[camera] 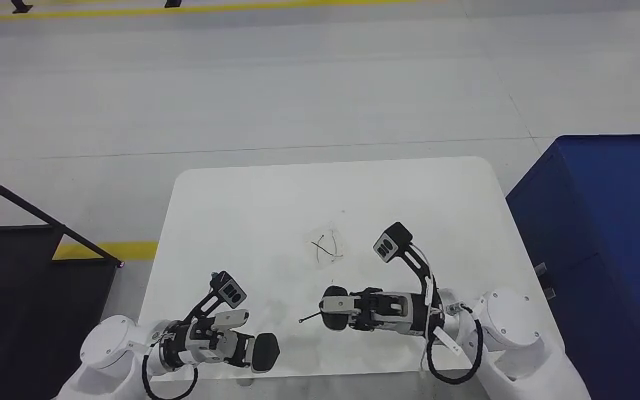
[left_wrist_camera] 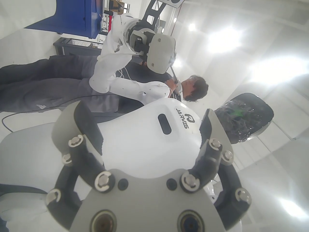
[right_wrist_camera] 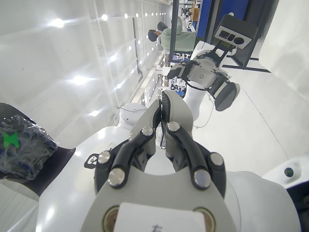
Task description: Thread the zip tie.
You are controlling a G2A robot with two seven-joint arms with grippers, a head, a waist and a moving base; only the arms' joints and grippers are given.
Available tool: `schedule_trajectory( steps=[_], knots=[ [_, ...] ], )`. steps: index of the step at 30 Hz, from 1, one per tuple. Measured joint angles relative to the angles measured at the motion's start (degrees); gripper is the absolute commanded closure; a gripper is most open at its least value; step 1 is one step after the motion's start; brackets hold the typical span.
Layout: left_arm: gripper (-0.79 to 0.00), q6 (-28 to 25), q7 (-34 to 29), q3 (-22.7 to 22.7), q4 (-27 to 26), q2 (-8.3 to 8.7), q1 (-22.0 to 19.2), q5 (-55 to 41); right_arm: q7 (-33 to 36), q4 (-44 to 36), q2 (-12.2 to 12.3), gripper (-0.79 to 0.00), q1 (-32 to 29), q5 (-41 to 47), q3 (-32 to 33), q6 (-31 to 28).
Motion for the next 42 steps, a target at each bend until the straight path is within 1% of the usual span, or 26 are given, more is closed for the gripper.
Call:
schedule_trajectory(
  steps=[36,39,42],
  knots=[
    [-0.785,0.0,0.0,0.0,0.0,0.0,0.0,0.0,0.0,0.0,0.0,0.0,0.0,0.0,0.0,0.0],
    [-0.785,0.0,0.0,0.0,0.0,0.0,0.0,0.0,-1.3,-0.2,0.0,0.0,0.1,0.2,0.1,-0.9],
    [-0.785,0.0,0.0,0.0,0.0,0.0,0.0,0.0,-2.7,-0.1,-0.1,0.0,0.6,2.7,1.5,-1.9]
  ],
)
